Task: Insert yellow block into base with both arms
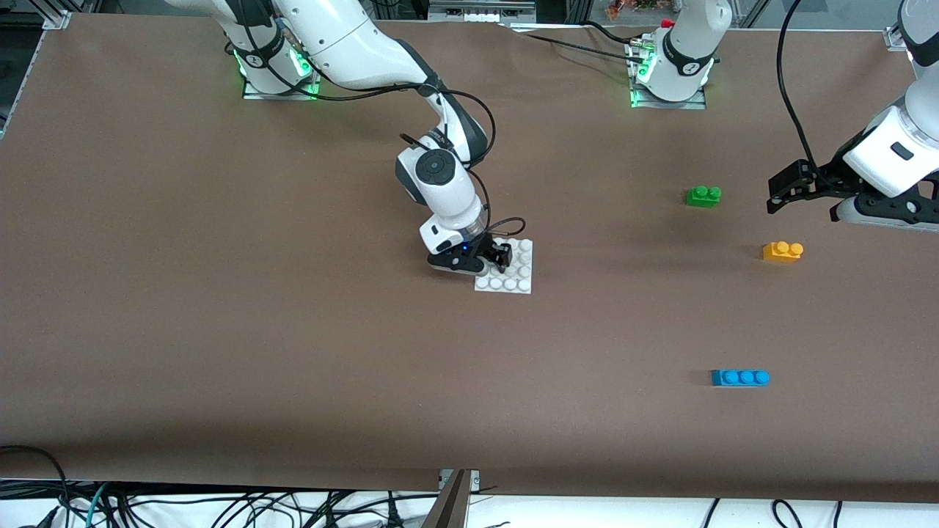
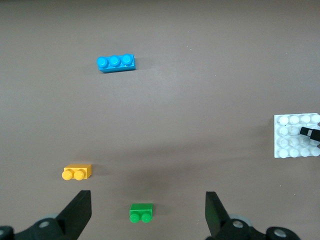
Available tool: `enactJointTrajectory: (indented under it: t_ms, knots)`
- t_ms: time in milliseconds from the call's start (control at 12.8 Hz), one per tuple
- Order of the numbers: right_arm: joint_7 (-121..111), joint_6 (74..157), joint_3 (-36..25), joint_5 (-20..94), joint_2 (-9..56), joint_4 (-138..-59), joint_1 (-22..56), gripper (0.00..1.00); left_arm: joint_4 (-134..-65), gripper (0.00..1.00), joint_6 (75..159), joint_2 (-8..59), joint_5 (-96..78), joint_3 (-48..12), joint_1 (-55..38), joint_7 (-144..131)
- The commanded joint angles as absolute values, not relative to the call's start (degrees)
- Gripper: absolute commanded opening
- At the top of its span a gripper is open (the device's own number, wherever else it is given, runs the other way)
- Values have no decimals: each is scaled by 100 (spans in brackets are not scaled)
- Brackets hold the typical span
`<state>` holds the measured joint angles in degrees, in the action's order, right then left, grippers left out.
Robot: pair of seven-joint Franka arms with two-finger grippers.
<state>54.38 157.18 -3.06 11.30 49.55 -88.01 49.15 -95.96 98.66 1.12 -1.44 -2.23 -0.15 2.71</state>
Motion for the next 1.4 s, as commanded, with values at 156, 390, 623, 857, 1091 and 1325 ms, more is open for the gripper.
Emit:
enactJointTrajectory:
  t_ms: [156, 390, 623, 857, 1091, 1325]
  knots:
    - [5599, 15715, -343, 1283, 5125, -8490, 4870, 96, -9422, 100, 9721, 176, -290, -229, 0, 272]
    - [5581, 15410, -334, 1494, 4887, -8482, 4694, 100, -9422, 100, 9721, 176, -290, -229, 0, 272]
    - [5214, 14269, -290, 1450, 4423, -8297, 4168, 100, -9413, 100, 9721, 176, -290, -229, 0, 272]
    - [4355, 13188, -290, 1424, 3843, -8367, 3501, 100, -9396, 100, 9721, 176, -290, -229, 0, 272]
    - [3528, 12088, -290, 1406, 2904, -8770, 2692, 100, -9396, 100, 9721, 176, -290, -229, 0, 272]
    - [2227, 11148, -273, 1215, 1858, -9394, 1813, 100, -9396, 100, 9721, 185, -290, -229, 0, 272]
